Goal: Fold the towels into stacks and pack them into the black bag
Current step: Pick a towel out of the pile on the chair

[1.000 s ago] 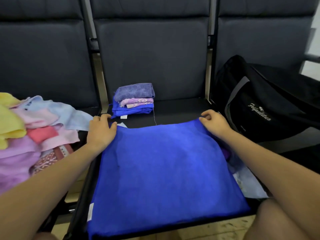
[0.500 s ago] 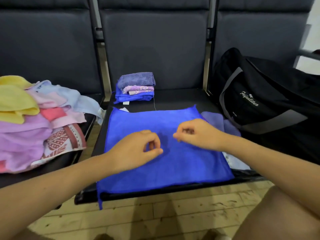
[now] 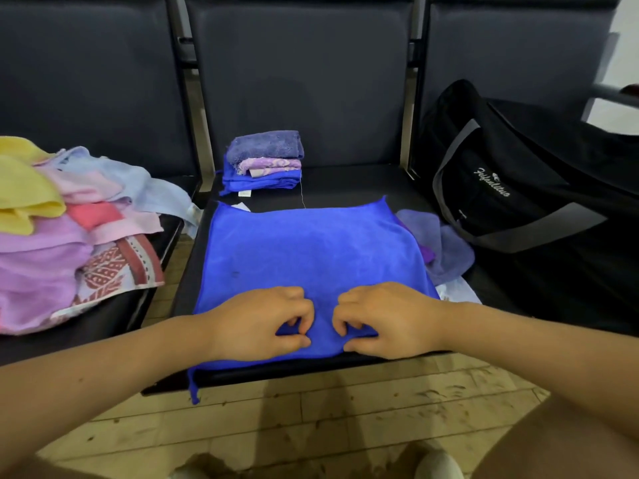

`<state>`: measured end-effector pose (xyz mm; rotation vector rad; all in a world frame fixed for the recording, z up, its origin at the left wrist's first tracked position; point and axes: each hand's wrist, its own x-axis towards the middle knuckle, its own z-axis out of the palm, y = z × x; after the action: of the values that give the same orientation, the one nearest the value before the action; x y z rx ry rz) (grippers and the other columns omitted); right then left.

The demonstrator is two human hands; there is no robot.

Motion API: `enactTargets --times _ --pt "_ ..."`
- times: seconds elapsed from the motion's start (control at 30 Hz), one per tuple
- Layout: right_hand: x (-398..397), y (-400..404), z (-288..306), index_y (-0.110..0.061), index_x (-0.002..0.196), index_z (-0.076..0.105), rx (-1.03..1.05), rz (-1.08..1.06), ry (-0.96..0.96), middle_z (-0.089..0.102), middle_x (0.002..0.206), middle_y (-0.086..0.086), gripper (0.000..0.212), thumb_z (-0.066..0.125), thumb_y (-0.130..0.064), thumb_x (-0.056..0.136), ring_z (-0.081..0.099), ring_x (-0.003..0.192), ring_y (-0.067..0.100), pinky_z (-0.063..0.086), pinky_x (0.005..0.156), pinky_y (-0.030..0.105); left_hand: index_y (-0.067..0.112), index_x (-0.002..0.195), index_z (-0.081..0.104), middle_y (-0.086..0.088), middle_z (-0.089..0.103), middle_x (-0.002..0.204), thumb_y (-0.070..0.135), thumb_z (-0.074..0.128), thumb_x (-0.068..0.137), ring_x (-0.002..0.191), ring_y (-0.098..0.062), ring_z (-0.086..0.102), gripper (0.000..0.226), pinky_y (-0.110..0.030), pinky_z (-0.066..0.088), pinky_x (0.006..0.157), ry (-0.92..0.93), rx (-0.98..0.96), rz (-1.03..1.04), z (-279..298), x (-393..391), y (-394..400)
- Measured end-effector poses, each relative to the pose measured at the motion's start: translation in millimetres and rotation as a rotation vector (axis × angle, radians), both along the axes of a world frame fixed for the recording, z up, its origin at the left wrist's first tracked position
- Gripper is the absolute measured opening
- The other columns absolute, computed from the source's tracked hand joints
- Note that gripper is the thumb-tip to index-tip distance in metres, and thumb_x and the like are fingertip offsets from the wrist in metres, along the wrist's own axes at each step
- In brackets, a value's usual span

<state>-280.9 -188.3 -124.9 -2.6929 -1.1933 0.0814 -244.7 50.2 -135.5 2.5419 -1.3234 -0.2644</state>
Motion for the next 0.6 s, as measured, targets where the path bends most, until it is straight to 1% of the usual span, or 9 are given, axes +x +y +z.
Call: enactTargets --times 0.07,0.1,0.17,0.27,0.37,0.4,0.5,0.53,0.6 --pt "3 0 2 -0.021 0.090 0.062 0.051 -0.049 0.077 0.049 0.078 -0.013 0.010 0.065 -0.031 0.087 0.042 0.071 0.002 0.033 0.059 0.019 0.036 0.083 0.044 0.013 0.045 0.087 0.067 0.045 0.078 0.082 -0.006 0.045 0.032 -0.027 0.043 0.071 0.018 0.003 0.003 0 3 -1" --pt "6 0 3 -0.022 0.088 0.064 0.072 -0.066 0.121 0.049 0.075 -0.014 0.007 0.066 -0.028 0.087 0.045 0.070 0.000 0.035 0.061 0.018 0.036 0.082 0.042 0.013 0.045 0.088 0.072 0.043 0.074 0.082 -0.006 0.045 0.036 -0.027 0.043 0.071 0.023 0.014 0.001 0 3 -1" --pt "11 -1 5 -0.022 0.086 0.067 0.105 -0.083 0.202 0.049 0.072 -0.017 0.003 0.066 -0.024 0.087 0.048 0.068 -0.005 0.038 0.064 0.016 0.036 0.083 0.037 0.014 0.042 0.090 0.076 0.046 0.070 0.083 -0.006 0.042 0.043 -0.026 0.040 0.069 -0.021 0.073 -0.023 -1 2 -1" --pt "18 0 4 -0.019 0.086 0.068 0.101 -0.108 0.269 0.050 0.072 -0.019 0.003 0.067 -0.022 0.087 0.050 0.068 -0.005 0.036 0.065 0.011 0.034 0.086 0.031 0.014 0.035 0.091 0.069 0.055 0.074 0.081 -0.004 0.033 0.044 -0.018 0.030 0.059 -0.144 0.115 -0.071 -7 2 -1" --pt "21 2 4 -0.020 0.086 0.065 0.078 -0.125 0.296 0.049 0.074 -0.019 0.003 0.064 -0.020 0.089 0.049 0.069 -0.007 0.034 0.066 0.008 0.033 0.086 0.034 0.014 0.034 0.088 0.057 0.052 0.082 0.076 -0.003 0.029 0.031 -0.011 0.021 0.054 -0.220 0.020 -0.126 -13 5 4" --pt "22 3 5 -0.023 0.083 0.061 0.082 -0.134 0.316 0.049 0.074 -0.019 0.008 0.062 -0.019 0.090 0.049 0.068 -0.006 0.034 0.066 0.008 0.033 0.086 0.036 0.014 0.035 0.087 0.054 0.051 0.084 0.074 -0.003 0.030 0.026 -0.010 0.021 0.054 -0.232 -0.012 -0.139 -14 5 5" --pt "27 4 9 -0.031 0.076 0.046 0.133 -0.177 0.386 0.050 0.071 -0.011 0.026 0.053 -0.015 0.095 0.046 0.065 0.002 0.035 0.065 0.013 0.034 0.085 0.040 0.014 0.041 0.086 0.050 0.048 0.088 0.073 -0.005 0.039 0.018 -0.014 0.032 0.057 -0.157 -0.109 -0.114 -15 7 8" --pt "29 5 10 -0.031 0.076 0.045 0.158 -0.202 0.390 0.049 0.070 -0.010 0.028 0.050 -0.014 0.097 0.044 0.065 0.004 0.036 0.065 0.016 0.032 0.085 0.043 0.014 0.044 0.085 0.049 0.049 0.088 0.072 -0.004 0.042 0.018 -0.015 0.034 0.059 -0.095 -0.166 -0.077 -15 8 7" --pt "34 6 10 -0.029 0.076 0.044 0.222 -0.272 0.377 0.050 0.072 -0.010 0.027 0.045 -0.014 0.099 0.044 0.069 0.007 0.043 0.072 0.027 0.029 0.081 0.050 0.016 0.050 0.079 0.044 0.054 0.087 0.066 -0.003 0.045 0.017 -0.012 0.036 0.060 0.088 -0.298 0.037 -13 11 6"
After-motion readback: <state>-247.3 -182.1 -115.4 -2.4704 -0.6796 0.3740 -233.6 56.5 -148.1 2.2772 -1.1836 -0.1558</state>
